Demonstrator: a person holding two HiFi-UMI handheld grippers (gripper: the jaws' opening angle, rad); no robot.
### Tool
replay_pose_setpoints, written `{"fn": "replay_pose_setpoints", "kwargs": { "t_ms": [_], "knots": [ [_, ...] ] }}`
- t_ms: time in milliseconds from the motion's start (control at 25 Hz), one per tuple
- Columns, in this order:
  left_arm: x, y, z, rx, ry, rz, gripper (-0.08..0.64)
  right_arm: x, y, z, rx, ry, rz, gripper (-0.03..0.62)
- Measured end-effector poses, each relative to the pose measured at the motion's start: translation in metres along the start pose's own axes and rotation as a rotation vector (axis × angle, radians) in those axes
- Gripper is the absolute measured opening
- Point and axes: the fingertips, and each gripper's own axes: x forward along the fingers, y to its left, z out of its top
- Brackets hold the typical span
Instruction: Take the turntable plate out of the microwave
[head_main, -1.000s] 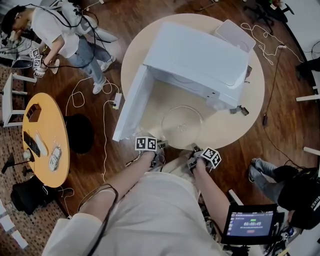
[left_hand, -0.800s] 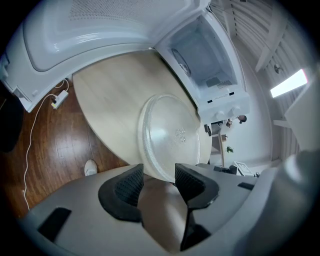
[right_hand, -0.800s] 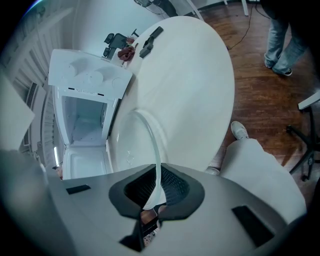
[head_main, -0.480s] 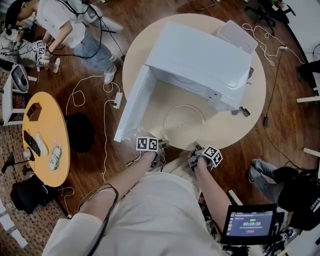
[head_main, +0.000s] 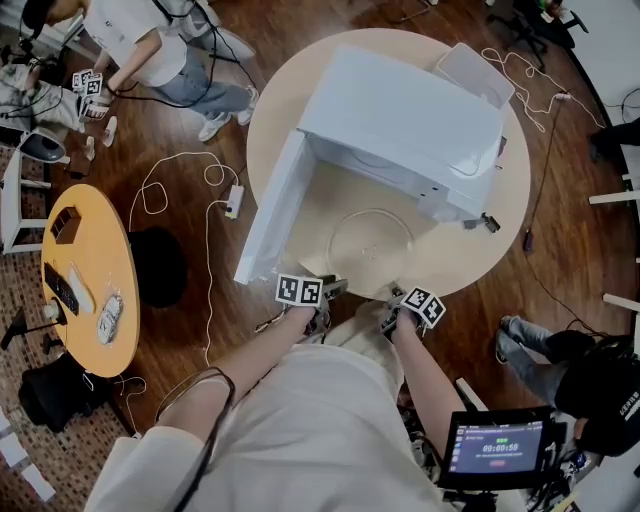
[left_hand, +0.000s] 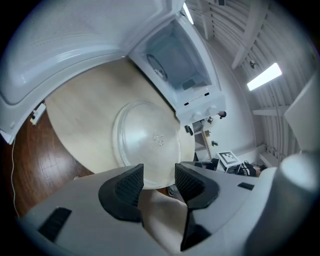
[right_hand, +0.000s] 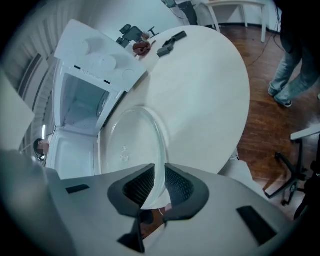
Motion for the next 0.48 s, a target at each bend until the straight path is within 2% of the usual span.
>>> {"fn": "replay_pose_setpoints", "kwargs": {
  "t_ms": [120,200,360,480],
  "knots": [
    [-0.004,-0.016,0.006,0.065,-0.013,-0.048,0.185,-0.006,0.002,0.004,-0.048,-0.051,-0.012,0.081],
    [-0.01,-0.027,0.011,0.14,-0.025,-0.067,0.185,-0.012,0.0,0.008,-0.046,-0.082,-0.01,0.133],
    [-0.035,-0.052,0.016,0.32,-0.059,-0.111,0.184,-0.034,-0.003,0.017,-0.041,-0.166,-0.005,0.144],
    [-0.049,-0.063,0.019,0.357,-0.08,-0.134,0.184,-0.055,-0.002,0.025,-0.028,-0.236,0.013,0.144]
  ]
}}
